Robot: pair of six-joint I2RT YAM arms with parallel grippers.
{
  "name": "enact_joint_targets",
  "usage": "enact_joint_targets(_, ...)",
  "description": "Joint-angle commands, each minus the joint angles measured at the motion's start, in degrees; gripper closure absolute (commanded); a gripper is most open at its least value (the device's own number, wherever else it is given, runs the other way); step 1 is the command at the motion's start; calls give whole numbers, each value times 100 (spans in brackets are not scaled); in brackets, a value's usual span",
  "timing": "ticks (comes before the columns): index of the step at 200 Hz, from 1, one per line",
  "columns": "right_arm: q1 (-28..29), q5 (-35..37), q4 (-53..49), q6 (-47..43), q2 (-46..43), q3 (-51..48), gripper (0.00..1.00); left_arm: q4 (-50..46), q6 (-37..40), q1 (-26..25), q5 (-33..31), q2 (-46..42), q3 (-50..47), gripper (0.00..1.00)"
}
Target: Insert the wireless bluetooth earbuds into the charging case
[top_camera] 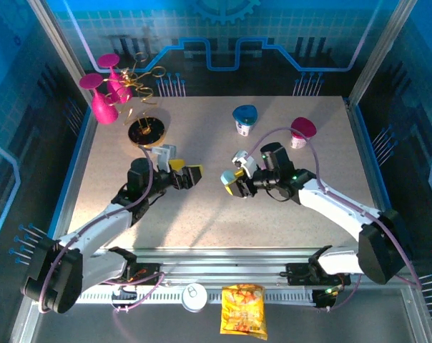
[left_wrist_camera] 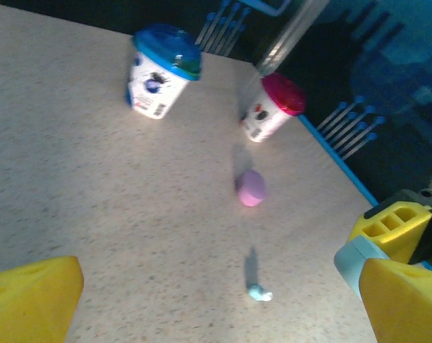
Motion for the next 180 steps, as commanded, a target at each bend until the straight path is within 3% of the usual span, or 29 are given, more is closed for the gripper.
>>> enact_joint_targets(1,-243,-1166,-427,-438,-363,24,89,790,-93,-91,1356,9,5,1)
enact_joint_targets(29,-430,-1624,-798,-646,-546,124,89,947,706,-380,2281,-43,12,1)
enact_joint_targets(62,-430,-1933,-1617,-1085,-550,603,89,911,1638,-768,2624,123,298,1)
enact_joint_targets(76,-431,-2139,-1649,-1097,-516,698,90,956,1900,-891,3058,339,429,1)
enact_joint_targets(114,-387,-2280,-2356,-1455,-394,1194,91,801,1939,-1034,4026,892,796,1)
enact_joint_targets(180,-182,-2205,-3209,-1956,-292,1773,91,556,2095,-1246,4239,895,1010,2)
